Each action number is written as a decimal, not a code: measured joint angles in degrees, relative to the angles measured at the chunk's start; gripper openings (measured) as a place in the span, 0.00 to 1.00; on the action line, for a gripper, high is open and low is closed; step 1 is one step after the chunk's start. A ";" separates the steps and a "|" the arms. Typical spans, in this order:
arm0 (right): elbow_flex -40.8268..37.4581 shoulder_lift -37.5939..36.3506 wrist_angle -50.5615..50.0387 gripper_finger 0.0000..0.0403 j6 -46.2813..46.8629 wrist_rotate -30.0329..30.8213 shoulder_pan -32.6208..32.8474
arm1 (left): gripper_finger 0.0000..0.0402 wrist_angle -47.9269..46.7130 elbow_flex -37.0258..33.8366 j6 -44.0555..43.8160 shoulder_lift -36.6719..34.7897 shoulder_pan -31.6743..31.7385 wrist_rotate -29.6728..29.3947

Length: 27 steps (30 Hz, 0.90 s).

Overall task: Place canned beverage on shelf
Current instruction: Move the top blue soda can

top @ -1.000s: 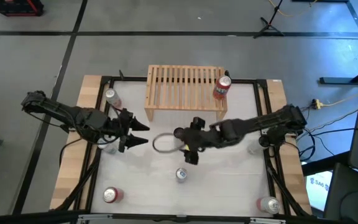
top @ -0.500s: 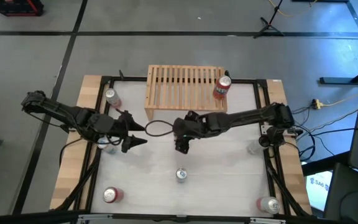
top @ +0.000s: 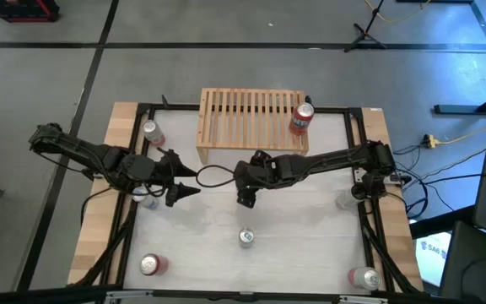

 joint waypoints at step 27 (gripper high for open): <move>10.07 -17.54 -40.26 0.88 16.36 2.65 17.66 | 0.84 2.69 -0.04 -0.30 2.86 -0.85 0.78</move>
